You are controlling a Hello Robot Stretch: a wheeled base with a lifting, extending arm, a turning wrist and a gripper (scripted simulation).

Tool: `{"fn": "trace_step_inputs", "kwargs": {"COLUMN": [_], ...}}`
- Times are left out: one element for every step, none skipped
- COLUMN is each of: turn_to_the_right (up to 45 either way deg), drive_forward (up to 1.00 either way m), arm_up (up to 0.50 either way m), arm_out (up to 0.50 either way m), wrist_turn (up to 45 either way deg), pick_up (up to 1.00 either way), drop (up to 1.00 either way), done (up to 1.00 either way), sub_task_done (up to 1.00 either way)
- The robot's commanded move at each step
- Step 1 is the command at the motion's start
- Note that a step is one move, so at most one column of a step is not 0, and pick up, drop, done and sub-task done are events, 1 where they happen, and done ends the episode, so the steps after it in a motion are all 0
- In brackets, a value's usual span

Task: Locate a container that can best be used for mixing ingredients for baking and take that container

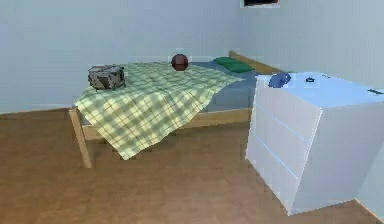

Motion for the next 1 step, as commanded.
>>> {"fn": "trace_step_inputs", "kwargs": {"turn_to_the_right": [45.0], "drive_forward": [0.00], "arm_up": [0.00], "arm_out": [0.00], "wrist_turn": [0.0], "pick_up": [0.00], "drop": [0.00], "done": [0.00], "sub_task_done": [0.00]}}
